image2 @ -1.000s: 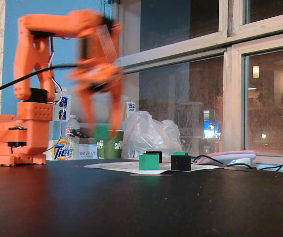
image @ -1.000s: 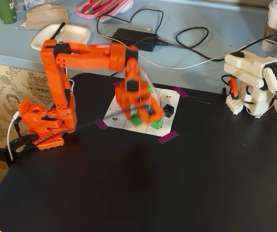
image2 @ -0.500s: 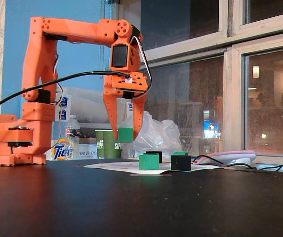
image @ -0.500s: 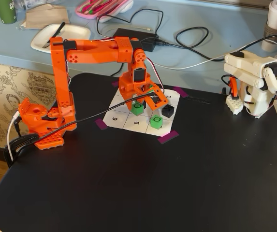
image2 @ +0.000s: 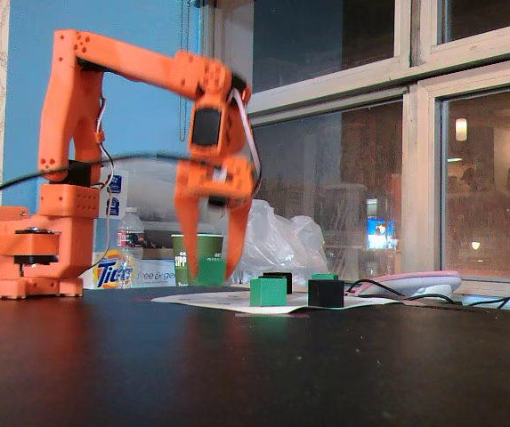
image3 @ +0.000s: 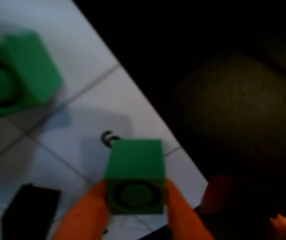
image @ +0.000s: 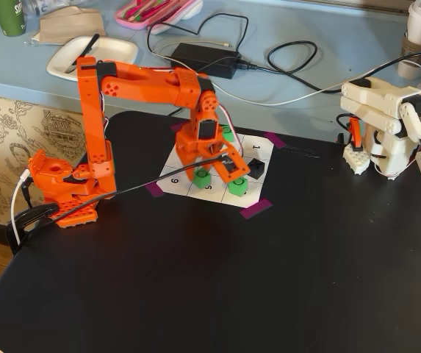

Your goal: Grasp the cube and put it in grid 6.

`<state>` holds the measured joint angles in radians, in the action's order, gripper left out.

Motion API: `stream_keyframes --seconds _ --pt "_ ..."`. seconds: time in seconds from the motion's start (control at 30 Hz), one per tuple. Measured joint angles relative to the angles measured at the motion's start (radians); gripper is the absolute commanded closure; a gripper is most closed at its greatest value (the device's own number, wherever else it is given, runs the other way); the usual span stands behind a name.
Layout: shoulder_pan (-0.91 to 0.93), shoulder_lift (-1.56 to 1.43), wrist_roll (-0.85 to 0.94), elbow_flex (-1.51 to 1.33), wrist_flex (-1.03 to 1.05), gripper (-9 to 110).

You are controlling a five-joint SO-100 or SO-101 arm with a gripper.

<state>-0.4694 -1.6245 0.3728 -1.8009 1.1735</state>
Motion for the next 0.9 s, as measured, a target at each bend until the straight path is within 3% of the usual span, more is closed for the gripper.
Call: stream_keyframes --seconds 0.1,0.27,0.4,0.67,0.9 --pt "0.0 0.0 0.0 -0.008 -0.017 101" --pt "0.011 0.0 0.015 -0.012 -0.017 80" --pt "0.025 0.0 0.032 -0.012 -0.017 74" --pt "0.037 -0.009 0.028 0.055 0.04 74" --pt "0.014 -0.014 -0.029 0.434 0.314 79"
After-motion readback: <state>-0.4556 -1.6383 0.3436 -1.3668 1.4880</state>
